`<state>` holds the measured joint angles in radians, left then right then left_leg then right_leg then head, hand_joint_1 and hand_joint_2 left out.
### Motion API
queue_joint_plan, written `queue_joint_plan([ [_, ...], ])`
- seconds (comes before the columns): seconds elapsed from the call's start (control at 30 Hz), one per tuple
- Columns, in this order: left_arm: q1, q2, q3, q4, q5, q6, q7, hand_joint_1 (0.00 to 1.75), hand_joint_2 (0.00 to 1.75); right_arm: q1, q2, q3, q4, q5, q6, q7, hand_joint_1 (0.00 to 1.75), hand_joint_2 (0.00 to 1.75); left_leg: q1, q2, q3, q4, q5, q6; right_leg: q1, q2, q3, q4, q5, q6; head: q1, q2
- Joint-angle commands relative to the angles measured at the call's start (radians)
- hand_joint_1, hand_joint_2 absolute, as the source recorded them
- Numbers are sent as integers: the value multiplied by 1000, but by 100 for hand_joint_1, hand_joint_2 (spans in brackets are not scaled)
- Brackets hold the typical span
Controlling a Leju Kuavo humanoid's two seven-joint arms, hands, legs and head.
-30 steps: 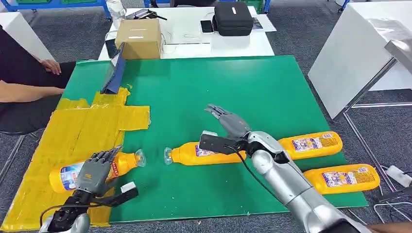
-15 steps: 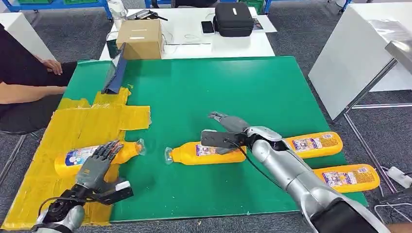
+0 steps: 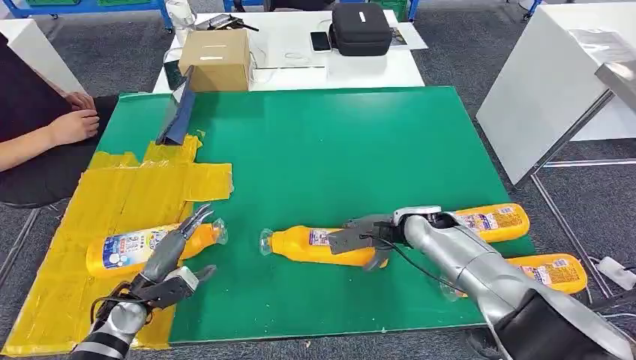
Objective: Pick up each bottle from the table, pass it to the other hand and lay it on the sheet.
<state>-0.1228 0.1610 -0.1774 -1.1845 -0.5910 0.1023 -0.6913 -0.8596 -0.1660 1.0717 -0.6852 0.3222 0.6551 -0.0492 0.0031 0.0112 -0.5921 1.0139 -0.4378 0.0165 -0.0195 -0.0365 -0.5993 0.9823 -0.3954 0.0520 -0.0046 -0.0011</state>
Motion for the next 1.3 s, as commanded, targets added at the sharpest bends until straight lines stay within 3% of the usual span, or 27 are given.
queue_joint_plan([
  [0.03, -60, -61, 13, -15, 191, -99, -7, 0, 0, -95, -124, 317, -56, -140, -20, 42, 175, 175, 0, -3, -2, 1, 0, 0, 0, 0, -1, 1, 0, -1, 0, 0],
  [0.13, -15, -134, 137, -114, 376, -260, 17, 0, 0, -35, -16, 245, 98, -158, -234, 50, 175, 175, 1, -2, 0, 0, 0, 0, 1, 1, 1, -1, 0, -2, 0, 0],
  [0.23, 65, -200, 234, -256, 523, -389, 85, 0, 0, 41, 114, 71, 185, -174, -489, 10, 175, 175, 2, 1, 2, -1, 0, -1, 2, 5, 2, -2, 1, -3, 0, 0],
  [0.3, 90, -216, 251, -289, 565, -425, 100, 0, 0, 62, 132, 12, 163, -176, -564, -10, 175, 175, 2, 5, 4, -3, -1, -2, 2, 10, 3, -3, 1, -4, 0, 0],
  [0.37, 145, -262, 291, -353, 686, -498, 148, 0, 0, 170, 155, -204, -8, -191, -769, -146, 175, 175, 2, 8, 4, -2, -2, -2, 2, 13, 2, -2, 1, -4, 0, 0],
  [0.4, 170, -276, 291, -385, 718, -522, 165, 0, 0, 275, 168, -337, -180, -187, -840, -203, 175, 175, 2, 6, 3, -2, -2, -1, 2, 9, 2, -2, 0, -2, 0, 0],
  [0.43, 204, -298, 288, -424, 762, -553, 184, 0, 0, 408, 180, -450, -424, -110, -887, -163, 175, 175, 3, 6, 3, -1, -3, -2, 3, 10, 2, -1, 0, -3, 0, 0],
  [0.5, 220, -306, 278, -445, 766, -558, 191, 0, 0, 480, 184, -502, -573, -31, -835, -80, 175, 175, 4, 6, 4, -2, -3, -2, 5, 9, 3, -3, -1, -3, 0, 0],
  [0.57, 216, -304, 276, -440, 766, -556, 193, 0, 0, 488, 191, -532, -579, -13, -811, -79, 175, 175, 5, 5, -1, 0, -3, -2, 5, 6, -2, -1, -1, -2, 1, 0],
  [0.6, 211, -303, 276, -433, 782, -565, 192, 0, 175, 490, 198, -555, -571, -17, -795, -112, 175, 175, 5, 1, 0, 1, -5, -4, 5, 4, 0, 1, -4, -3, 0, 0],
  [0.63, 215, -303, 265, -428, 812, -588, 217, 0, 175, 519, 226, -609, -597, -30, -799, -178, 175, 175, 5, 4, -1, 1, -6, -4, 5, 7, -2, 1, -4, -4, -1, 0],
  [0.67, 220, -305, 254, -432, 812, -594, 218, 0, 175, 543, 241, -627, -632, -23, -792, -199, 175, 175, 5, -4, -3, 0, -4, -3, 4, 0, -1, 1, -4, -3, -1, 0],
  [0.73, 235, -314, 235, -449, 793, -572, 217, 0, 175, 590, 268, -630, -699, -8, -780, -214, 175, 175, 4, -8, -7, 1, -3, -3, 4, -3, -4, 0, -4, -3, 1, 0],
  [0.87, 249, -319, 207, -467, 778, -543, 229, 0, 175, 621, 293, -600, -742, 11, -776, -228, 175, 175, 3, -3, -9, 0, -3, -3, 3, 0, -8, 1, -2, -3, 1, 0],
  [1.13, 272, -313, 129, -522, 718, -499, 201, 0, 175, 568, 345, -395, -617, 57, -713, -192, 175, 175, 3, 1, -6, 0, -4, -3, 3, 4, -7, 0, -2, -4, 0, 0],
  [1.3, 274, -314, 127, -524, 716, -497, 201, 0, 175, 568, 346, -388, -608, 58, -713, -189, 175, 175, 3, 1, -6, -1, -2, -3, 3, 2, -7, 0, -2, -3, 0, 0],
])
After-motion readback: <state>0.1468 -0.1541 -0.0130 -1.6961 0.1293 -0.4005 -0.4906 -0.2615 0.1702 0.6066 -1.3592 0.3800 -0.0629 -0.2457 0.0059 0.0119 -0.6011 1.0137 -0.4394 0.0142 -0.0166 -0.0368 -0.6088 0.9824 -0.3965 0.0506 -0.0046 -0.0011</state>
